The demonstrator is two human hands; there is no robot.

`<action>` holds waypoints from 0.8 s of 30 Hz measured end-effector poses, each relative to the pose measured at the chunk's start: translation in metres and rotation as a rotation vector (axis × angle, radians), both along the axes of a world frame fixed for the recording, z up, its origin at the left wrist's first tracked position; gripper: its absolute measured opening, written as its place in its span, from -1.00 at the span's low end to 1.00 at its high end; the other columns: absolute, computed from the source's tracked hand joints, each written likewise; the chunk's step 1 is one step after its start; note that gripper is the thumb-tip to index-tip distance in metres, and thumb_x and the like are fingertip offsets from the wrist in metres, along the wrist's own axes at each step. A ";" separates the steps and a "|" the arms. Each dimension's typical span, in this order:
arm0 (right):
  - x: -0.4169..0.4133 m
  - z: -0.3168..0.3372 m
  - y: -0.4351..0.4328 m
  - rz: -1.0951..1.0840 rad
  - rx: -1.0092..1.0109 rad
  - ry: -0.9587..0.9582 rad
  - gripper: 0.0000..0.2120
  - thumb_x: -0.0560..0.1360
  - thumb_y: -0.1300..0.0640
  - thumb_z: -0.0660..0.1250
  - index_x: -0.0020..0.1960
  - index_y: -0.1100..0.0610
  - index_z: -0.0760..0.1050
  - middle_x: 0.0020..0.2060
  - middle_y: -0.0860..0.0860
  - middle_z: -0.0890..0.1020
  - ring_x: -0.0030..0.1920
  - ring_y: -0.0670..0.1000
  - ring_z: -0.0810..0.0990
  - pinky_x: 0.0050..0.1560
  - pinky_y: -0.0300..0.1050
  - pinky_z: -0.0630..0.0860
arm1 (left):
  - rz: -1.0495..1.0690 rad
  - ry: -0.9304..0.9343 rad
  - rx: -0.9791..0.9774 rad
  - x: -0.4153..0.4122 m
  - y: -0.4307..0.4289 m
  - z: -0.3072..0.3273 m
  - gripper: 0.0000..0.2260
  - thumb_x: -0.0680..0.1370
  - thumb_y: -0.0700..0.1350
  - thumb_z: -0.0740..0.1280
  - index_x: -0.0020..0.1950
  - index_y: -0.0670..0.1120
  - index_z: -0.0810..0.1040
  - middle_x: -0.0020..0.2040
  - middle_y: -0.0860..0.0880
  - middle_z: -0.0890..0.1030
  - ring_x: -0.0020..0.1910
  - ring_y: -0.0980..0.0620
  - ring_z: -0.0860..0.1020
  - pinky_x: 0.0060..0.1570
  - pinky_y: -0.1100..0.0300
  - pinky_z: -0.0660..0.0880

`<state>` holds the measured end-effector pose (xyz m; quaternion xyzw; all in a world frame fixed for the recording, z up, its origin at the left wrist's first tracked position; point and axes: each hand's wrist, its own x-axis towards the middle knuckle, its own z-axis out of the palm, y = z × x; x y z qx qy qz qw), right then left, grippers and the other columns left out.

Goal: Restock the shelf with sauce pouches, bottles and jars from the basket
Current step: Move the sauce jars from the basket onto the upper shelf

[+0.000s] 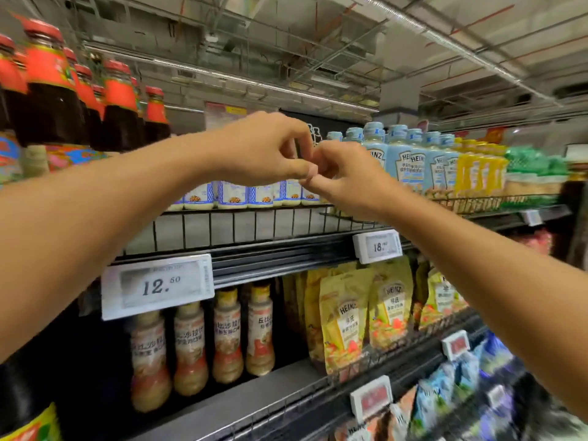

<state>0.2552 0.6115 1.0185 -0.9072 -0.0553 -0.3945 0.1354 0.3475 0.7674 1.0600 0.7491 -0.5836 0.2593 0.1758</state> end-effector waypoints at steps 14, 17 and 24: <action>-0.154 -0.111 -0.031 -0.120 0.385 -0.149 -0.89 0.52 0.29 0.34 0.01 0.16 0.58 -0.18 0.08 0.66 -0.19 0.05 0.61 -0.18 -0.08 0.53 | -0.566 0.495 -0.133 -0.108 -0.091 -0.115 -0.88 0.54 0.05 0.42 -0.04 0.03 0.57 -0.13 0.06 0.63 -0.20 0.16 0.59 -0.15 0.17 0.50; -0.192 -0.132 -0.050 -0.192 0.425 -0.149 -0.90 0.53 0.28 0.35 0.02 0.18 0.59 -0.19 -0.05 0.66 -0.19 -0.05 0.62 -0.15 -0.09 0.58 | -0.671 0.629 -0.097 -0.134 -0.123 -0.141 -0.89 0.52 0.06 0.42 -0.05 0.06 0.58 -0.17 0.07 0.64 -0.18 0.07 0.63 -0.10 0.05 0.58; -0.282 -0.173 -0.099 -0.352 0.522 -0.163 -0.88 0.54 0.21 0.34 0.03 0.05 0.61 -0.16 0.00 0.71 -0.12 0.07 0.69 -0.05 0.21 0.60 | -0.915 0.857 -0.054 -0.206 -0.207 -0.194 -0.97 0.50 0.03 0.42 -0.11 0.16 0.59 -0.16 0.06 0.66 -0.20 0.06 0.67 -0.17 0.15 0.61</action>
